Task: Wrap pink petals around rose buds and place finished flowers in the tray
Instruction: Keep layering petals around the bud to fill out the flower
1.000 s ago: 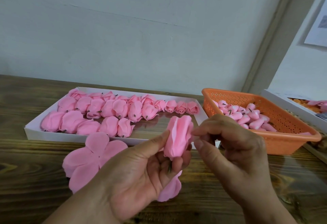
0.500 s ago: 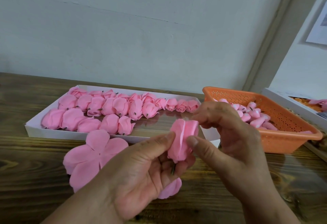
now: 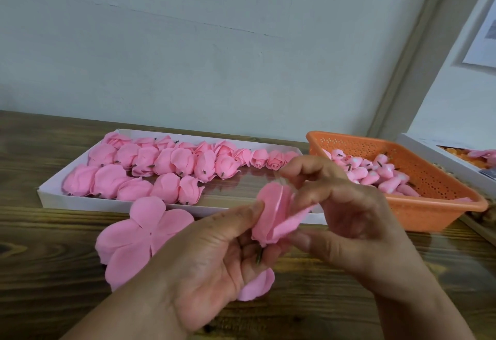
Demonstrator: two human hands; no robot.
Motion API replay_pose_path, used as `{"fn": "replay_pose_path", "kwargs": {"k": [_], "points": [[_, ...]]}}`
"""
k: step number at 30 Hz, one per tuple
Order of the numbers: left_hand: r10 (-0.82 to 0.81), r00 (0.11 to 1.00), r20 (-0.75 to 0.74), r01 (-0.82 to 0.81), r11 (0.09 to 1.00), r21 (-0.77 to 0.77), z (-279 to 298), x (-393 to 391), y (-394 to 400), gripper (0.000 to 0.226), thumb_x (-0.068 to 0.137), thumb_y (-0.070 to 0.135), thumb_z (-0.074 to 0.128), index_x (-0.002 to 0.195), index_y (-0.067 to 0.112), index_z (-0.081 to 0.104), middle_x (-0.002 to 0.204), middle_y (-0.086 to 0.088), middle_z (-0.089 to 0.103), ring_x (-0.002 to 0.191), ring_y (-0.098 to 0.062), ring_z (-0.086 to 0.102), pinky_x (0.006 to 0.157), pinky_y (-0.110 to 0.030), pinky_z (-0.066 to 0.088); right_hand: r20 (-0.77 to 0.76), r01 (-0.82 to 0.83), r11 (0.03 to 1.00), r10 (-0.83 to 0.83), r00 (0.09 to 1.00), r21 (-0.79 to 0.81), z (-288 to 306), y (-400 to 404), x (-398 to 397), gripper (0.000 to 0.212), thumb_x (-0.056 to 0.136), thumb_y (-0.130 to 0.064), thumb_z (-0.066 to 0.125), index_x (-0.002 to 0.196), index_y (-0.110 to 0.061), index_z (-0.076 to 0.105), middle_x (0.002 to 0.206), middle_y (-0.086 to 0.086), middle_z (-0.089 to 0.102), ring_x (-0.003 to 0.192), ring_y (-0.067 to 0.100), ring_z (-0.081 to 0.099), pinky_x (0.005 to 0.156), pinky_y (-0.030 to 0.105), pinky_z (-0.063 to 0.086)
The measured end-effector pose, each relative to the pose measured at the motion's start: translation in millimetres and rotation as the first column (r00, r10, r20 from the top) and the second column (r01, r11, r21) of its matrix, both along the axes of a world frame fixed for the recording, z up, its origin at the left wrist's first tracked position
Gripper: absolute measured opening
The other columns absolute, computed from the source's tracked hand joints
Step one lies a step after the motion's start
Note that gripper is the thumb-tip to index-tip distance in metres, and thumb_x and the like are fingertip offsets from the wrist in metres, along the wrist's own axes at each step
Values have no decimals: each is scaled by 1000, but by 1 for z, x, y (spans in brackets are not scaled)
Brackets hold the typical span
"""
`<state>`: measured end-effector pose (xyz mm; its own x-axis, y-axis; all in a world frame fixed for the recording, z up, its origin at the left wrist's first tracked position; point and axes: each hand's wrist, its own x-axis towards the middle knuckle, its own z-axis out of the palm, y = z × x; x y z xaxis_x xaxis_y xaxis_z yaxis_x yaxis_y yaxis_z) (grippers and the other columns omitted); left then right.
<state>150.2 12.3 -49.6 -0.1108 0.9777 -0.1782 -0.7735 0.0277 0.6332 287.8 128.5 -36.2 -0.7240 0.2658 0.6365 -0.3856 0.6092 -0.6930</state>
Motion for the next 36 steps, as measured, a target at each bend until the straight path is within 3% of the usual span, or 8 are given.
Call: {"fn": "replay_pose_path", "kwargs": {"k": [3,7,11,14,17,22,31,36], "points": [[25,999,-32,-26,999,-20,-1,0,0,30,67,10,65,87,-9,73,80,-23,69,53,-24,67,47,-24,55,31,-44,999,45,998,-17,5,0,3,19,74,-30,77,89,-23,66,124,2,54,124,24,47,104,35,34],[54,995,-83,-55,998,-13,-1,2,1,31,63,10,65,87,-8,73,81,-20,70,53,-20,65,47,-22,54,99,20,981,-40,994,193,12,-2,0,34,71,-22,76,103,-20,66,132,8,49,128,23,45,106,32,34],[59,991,-122,-59,998,-1,-3,2,1,38,66,10,66,98,-11,68,85,-21,70,55,-20,65,49,-24,55,168,35,990,-58,984,139,13,-5,2,21,70,-23,75,89,-23,66,132,-3,50,130,20,44,104,40,38],[54,990,-131,-56,998,-12,-3,3,0,35,63,10,65,92,-10,70,80,-21,71,53,-21,66,46,-23,54,164,64,991,-82,983,114,13,-3,1,15,71,-18,76,83,-20,66,128,-1,54,128,21,46,105,40,37],[38,990,-137,-40,999,-17,-3,3,1,35,65,10,66,94,-8,72,94,-25,71,58,-23,68,44,-22,54,177,75,990,-95,980,118,13,0,2,8,77,-16,69,77,-8,69,125,5,56,126,23,48,105,42,37],[51,979,-196,-51,999,8,-2,2,-1,32,63,12,66,90,-5,73,94,-26,70,62,-26,67,46,-23,54,218,120,986,-142,966,112,13,-1,-1,13,84,-16,59,76,-6,65,117,-1,59,118,18,54,97,29,40],[37,976,-215,-30,999,36,0,-2,-3,41,67,14,67,104,-2,71,101,-25,71,74,-29,67,50,-24,55,106,199,974,-210,972,104,7,-6,-10,9,81,-12,62,73,-10,60,96,-6,62,99,15,59,87,22,43],[-47,971,-233,58,997,40,2,-1,-6,38,59,14,70,93,-3,73,86,-23,71,66,-29,68,48,-24,54,52,140,984,-147,988,110,6,-2,-4,17,79,-11,68,92,-15,59,103,-3,62,107,21,57,95,35,43]]}}
